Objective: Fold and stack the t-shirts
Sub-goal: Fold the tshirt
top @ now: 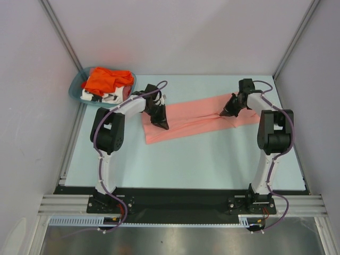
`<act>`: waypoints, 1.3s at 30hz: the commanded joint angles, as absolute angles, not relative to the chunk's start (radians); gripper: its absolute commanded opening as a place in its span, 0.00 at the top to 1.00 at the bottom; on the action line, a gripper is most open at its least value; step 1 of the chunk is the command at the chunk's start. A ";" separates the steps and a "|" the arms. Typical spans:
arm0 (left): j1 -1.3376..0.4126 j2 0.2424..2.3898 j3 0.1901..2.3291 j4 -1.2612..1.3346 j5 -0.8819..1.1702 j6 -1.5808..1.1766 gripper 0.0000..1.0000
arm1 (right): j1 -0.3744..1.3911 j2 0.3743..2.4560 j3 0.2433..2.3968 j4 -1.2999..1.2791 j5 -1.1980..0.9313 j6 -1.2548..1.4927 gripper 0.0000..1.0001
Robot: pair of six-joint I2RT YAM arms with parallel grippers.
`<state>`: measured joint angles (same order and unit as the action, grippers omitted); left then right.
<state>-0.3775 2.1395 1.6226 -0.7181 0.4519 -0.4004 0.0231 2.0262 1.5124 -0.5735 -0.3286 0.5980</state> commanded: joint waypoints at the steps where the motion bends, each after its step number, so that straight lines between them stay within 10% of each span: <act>1: -0.379 2.151 1.680 -0.752 0.414 -0.381 0.87 | 0.049 2.054 1.548 -0.542 -0.304 0.626 1.00; 39: -0.285 2.178 1.677 -0.779 0.290 -0.402 0.91 | 0.064 2.020 1.474 -0.529 -0.256 0.623 1.00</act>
<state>-0.2958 2.1738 1.6444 -0.7811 0.2981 -0.4004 0.0765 2.0754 1.4628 -0.5415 -0.2554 0.6212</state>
